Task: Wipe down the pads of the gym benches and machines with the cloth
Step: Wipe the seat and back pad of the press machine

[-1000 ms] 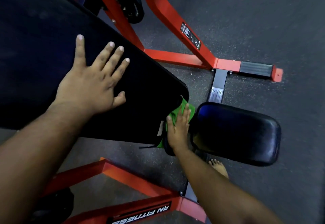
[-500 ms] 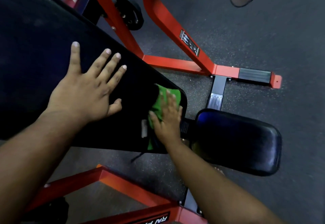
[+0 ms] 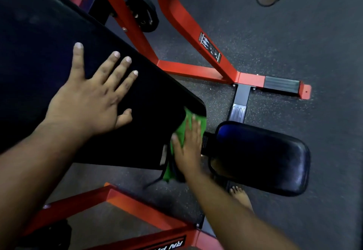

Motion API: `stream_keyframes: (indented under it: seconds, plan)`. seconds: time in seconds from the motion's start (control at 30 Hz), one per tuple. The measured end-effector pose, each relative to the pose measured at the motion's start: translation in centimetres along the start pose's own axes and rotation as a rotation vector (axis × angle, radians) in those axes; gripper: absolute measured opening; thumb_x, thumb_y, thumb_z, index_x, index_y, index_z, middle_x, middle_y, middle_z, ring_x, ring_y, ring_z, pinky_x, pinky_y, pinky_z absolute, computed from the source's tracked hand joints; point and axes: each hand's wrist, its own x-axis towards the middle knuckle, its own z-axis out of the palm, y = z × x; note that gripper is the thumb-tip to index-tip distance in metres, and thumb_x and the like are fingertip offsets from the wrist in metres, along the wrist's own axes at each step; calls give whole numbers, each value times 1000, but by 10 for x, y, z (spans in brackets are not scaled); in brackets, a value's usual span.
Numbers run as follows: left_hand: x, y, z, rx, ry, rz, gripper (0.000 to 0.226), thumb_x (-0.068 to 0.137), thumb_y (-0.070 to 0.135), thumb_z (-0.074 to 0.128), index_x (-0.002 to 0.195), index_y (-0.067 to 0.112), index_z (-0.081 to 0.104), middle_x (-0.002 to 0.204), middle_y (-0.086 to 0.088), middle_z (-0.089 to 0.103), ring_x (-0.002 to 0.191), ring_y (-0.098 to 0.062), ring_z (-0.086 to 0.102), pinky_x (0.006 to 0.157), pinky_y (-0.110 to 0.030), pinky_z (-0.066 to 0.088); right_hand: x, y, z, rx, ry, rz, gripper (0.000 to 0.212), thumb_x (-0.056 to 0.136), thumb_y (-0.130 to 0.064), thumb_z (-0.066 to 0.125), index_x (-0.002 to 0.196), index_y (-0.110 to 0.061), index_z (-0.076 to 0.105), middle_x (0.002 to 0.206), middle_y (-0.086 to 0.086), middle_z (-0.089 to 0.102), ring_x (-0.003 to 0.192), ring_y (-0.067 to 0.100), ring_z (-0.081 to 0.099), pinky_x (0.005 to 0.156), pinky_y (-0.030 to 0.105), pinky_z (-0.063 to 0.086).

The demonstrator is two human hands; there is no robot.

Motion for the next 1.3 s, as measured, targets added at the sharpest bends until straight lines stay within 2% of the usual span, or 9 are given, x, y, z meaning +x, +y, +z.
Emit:
stream_keyframes:
  seconds: [0.13,0.33,0.57,0.7,0.87,0.93,1.0,1.13,1.3]
  plan:
    - [1,-1,-2,-2,-6,-9,88,85,64,-21,158,17,-17,167,-14,-18,156,-31,-13,111,-78,0,-6,12,3,39,-9,48,65,102,-64,29,156,-50,-3,171,1,7,158,24,-2,127,48,7]
    - [2,0,-2,0,-12,-17,85,87,64,-23,158,17,-20,167,-15,-20,155,-32,-16,112,-78,4,133,33,-19,86,27,272,79,96,-58,33,155,-7,36,165,15,28,154,32,20,127,40,15]
    - [-1,1,-6,-2,7,-12,82,90,63,-17,157,16,-22,166,-15,-21,155,-32,-16,113,-77,3,-38,43,16,371,66,669,80,97,-58,42,160,-14,20,167,12,20,155,27,21,126,36,17]
    - [0,0,-7,-15,-3,-9,87,85,63,-22,158,17,-18,167,-14,-19,155,-31,-14,112,-77,2,-3,2,16,185,152,288,65,101,-47,39,158,-17,27,165,9,28,155,28,17,127,48,15]
    - [0,0,-7,-24,13,-14,83,89,63,-17,158,17,-17,167,-14,-18,155,-31,-15,112,-78,0,49,-58,5,45,-12,-76,66,102,-57,31,161,-36,13,171,-8,10,158,15,-1,123,46,7]
    - [0,-1,-6,-31,19,-13,85,90,67,-12,158,17,-17,167,-14,-19,155,-31,-16,112,-78,-1,40,-24,-2,-67,-34,-52,73,97,-69,26,160,-42,3,171,-9,1,157,14,-7,123,54,5]
    - [1,-2,-5,-41,20,-21,87,90,69,-9,158,17,-18,167,-13,-20,155,-31,-17,112,-78,-2,27,16,-5,-46,-15,175,75,93,-75,24,157,-46,-1,171,-10,-5,157,14,-9,123,61,6]
    - [1,-1,-4,-36,27,-25,86,90,69,-8,158,17,-19,167,-14,-20,155,-31,-18,112,-77,-3,32,18,-1,79,55,445,72,99,-63,34,162,-33,15,171,2,5,157,25,-2,124,58,12]
    - [0,0,-4,-33,45,-23,86,92,68,-6,158,14,-18,167,-16,-19,155,-33,-17,113,-76,-2,66,-66,3,64,3,135,76,95,-63,26,162,-28,16,171,-1,10,158,24,-1,125,43,1]
